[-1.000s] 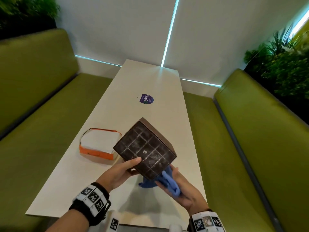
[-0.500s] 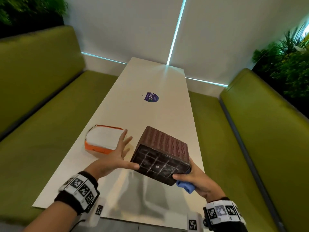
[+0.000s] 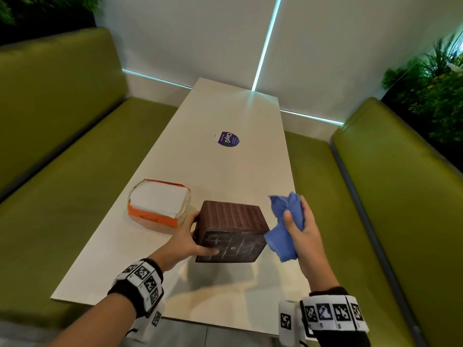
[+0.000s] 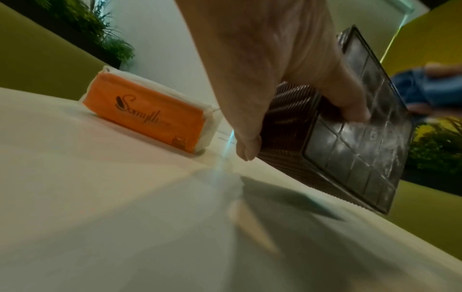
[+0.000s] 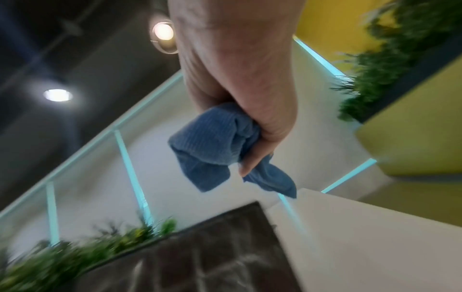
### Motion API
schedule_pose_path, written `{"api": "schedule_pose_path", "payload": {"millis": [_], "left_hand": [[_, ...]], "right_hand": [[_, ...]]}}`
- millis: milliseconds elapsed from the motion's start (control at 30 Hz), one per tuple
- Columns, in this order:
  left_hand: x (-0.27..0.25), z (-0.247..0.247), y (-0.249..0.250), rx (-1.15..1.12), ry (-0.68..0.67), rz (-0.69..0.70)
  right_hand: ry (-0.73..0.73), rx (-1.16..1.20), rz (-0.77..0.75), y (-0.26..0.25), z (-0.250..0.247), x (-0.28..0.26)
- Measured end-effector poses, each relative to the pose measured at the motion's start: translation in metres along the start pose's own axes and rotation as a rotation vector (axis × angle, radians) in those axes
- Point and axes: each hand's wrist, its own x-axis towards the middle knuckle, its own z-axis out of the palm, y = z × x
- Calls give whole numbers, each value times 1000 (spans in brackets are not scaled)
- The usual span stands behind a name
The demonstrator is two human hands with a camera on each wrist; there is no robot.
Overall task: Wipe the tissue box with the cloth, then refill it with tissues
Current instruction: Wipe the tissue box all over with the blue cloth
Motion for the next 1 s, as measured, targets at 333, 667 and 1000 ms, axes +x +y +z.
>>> {"api": "schedule_pose_path", "payload": {"millis": [333, 667, 1000], "left_hand": [[2, 12, -9, 79, 18, 41], [12, 21, -3, 212, 101, 136], [6, 15, -19, 192, 149, 127]], "right_hand": [[-344, -972, -286, 9, 116, -12], [-69, -798, -8, 19, 77, 19], [-94, -656, -88, 27, 69, 21]]}}
